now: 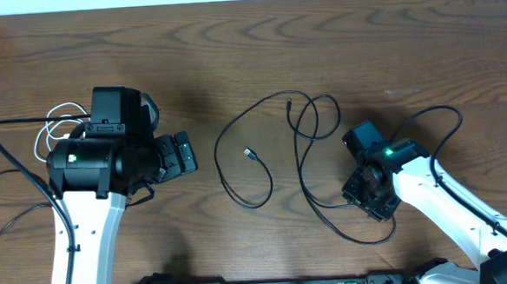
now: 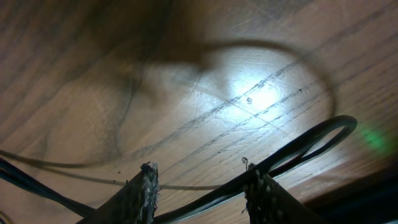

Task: Untangle cables
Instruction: 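Lower the right gripper and grasp a black cable loop at right, then lift the black cable with the right gripper toward the upper right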

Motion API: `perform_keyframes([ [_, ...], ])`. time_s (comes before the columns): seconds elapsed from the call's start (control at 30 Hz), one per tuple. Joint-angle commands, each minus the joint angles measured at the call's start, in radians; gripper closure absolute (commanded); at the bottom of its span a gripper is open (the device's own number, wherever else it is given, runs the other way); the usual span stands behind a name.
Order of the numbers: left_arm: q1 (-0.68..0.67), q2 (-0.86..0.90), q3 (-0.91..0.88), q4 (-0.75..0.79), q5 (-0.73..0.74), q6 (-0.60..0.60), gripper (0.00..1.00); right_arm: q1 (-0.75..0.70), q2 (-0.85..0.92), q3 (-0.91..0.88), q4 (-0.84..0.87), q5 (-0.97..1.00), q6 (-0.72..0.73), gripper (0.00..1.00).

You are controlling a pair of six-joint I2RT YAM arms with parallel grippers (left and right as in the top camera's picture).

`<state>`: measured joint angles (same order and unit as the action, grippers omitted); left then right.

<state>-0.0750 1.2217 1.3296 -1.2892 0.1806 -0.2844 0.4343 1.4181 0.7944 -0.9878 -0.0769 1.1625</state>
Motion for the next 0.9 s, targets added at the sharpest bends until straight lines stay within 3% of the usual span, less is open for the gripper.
perform_keyframes([
  [0.0,0.000,0.002,-0.004,0.000,-0.010,-0.002,0.05,0.014,-0.006,-0.030,-0.002,0.020,0.020,0.55],
  [0.17,0.000,0.002,-0.004,0.003,-0.010,-0.002,0.05,0.017,-0.006,-0.061,0.033,0.023,0.045,0.54],
  [0.3,0.000,0.002,-0.004,0.003,-0.010,-0.001,0.05,0.016,-0.006,-0.061,0.055,0.022,0.045,0.68],
  [0.33,0.000,0.002,-0.004,0.003,-0.010,-0.001,0.05,0.016,-0.006,-0.060,0.056,0.022,0.045,0.74],
  [0.4,0.000,0.002,-0.004,0.003,-0.010,-0.001,0.05,0.016,-0.006,-0.055,0.056,0.022,0.044,0.99],
  [0.6,0.000,0.002,-0.004,0.003,-0.010,-0.001,0.05,0.016,-0.006,0.008,0.028,0.016,-0.010,0.99],
  [0.73,0.000,0.002,-0.004,0.008,-0.009,-0.002,0.05,0.016,-0.006,0.143,-0.029,0.019,-0.151,0.99],
  [0.87,0.000,0.002,-0.004,0.018,-0.009,-0.006,0.05,0.016,-0.006,0.393,-0.116,0.018,-0.355,0.99],
])
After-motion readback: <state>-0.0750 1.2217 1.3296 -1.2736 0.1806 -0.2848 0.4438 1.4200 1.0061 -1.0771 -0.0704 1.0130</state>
